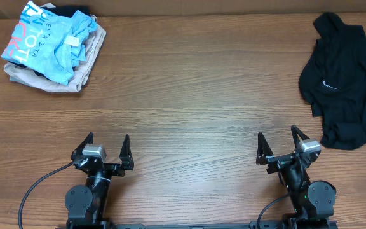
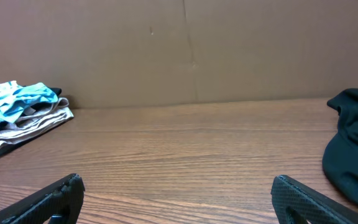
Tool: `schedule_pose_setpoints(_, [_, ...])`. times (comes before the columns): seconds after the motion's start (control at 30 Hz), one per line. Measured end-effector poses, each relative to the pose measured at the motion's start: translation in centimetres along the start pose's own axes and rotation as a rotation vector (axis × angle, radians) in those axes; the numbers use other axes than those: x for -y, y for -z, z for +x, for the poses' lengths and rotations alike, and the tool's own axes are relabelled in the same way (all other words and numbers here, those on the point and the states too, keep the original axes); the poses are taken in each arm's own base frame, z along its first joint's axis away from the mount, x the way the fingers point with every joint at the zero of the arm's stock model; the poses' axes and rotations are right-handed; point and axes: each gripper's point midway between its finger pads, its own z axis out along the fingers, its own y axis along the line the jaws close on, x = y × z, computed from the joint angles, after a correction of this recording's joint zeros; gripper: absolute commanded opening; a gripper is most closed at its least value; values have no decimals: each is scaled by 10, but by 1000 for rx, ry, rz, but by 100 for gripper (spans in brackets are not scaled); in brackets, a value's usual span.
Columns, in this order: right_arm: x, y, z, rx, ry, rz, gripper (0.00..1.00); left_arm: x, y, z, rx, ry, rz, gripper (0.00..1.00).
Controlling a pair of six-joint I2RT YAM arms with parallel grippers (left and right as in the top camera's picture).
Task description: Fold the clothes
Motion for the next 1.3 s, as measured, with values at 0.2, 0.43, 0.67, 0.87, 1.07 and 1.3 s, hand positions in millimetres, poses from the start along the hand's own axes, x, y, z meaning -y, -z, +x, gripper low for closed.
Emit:
schedule_pose_setpoints(0.2, [0,0,0,0,0,0,100,0,0,0,0,0,0,100])
schedule_pose_setpoints(0.43, [0,0,0,0,0,0,100,0,0,0,0,0,0,100])
schedule_pose_setpoints(0.67, [0,0,0,0,0,1,100,0,0,0,0,0,0,100])
schedule_pose_setpoints(0.87, [0,0,0,0,0,0,100,0,0,0,0,0,0,100])
schedule_pose_setpoints(1.07, [-1,0,-1,3,1,-5,100,0,0,0,0,0,0,100])
schedule_pose_setpoints(1.3, [-9,1,-17,68,15,-45,100,2,1,-17,68,-8,10,100])
